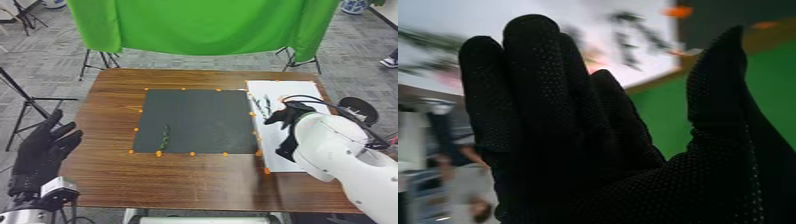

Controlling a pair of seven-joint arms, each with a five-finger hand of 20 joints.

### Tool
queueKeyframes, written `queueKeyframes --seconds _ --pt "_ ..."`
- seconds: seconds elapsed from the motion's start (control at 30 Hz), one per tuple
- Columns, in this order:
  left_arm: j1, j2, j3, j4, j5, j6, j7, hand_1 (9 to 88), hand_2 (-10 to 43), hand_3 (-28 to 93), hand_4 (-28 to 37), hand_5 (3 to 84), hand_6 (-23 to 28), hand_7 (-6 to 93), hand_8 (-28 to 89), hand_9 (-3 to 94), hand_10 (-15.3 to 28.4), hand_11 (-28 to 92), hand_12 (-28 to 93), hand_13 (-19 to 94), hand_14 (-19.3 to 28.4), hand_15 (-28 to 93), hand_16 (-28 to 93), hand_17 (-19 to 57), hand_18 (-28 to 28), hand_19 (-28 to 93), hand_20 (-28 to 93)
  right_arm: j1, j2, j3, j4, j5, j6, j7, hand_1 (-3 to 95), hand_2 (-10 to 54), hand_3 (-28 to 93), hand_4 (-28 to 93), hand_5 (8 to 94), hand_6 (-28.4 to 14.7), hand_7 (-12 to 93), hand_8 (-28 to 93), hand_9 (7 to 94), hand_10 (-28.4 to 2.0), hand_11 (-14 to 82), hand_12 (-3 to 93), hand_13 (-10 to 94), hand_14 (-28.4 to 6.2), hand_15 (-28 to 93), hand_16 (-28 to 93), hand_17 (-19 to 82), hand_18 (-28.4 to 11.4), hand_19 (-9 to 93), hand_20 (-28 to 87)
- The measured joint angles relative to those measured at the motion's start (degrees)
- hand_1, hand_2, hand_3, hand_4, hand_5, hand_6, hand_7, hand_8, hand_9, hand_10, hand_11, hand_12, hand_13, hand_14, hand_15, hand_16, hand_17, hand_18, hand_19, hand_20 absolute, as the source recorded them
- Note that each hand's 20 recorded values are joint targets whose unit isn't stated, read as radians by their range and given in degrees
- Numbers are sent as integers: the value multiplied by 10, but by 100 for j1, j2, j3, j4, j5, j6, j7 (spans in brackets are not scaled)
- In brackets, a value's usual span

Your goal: Arrange flowers

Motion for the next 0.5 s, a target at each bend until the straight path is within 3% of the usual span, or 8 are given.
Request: queueKeyframes --seconds 0.1,0.2,0.5 --pt "-59 198 167 2 -144 30 232 298 66 638 -209 344 79 97 -78 312 186 271 112 203 256 534 -111 -71 257 505 54 -348 55 334 8 -60 105 202 293 39 685 -164 482 -189 73 -62 735 -282 279 168 754 -198 572 79 598 -217 890 -281" --pt "-84 309 177 2 -192 47 331 298 66 638 -210 346 80 97 -78 314 187 271 111 204 256 534 -111 -71 257 506 54 -647 116 707 11 -56 107 301 308 33 671 -162 494 -201 61 -59 762 -282 271 160 775 -193 562 72 620 -207 879 -282" --pt "-170 341 197 2 -184 56 363 298 66 638 -211 346 80 96 -78 316 187 273 110 205 256 536 -112 -71 257 506 53 -715 296 867 226 32 108 540 335 24 653 -157 529 -234 51 -55 815 -284 211 138 769 -222 564 35 623 -222 844 -283"
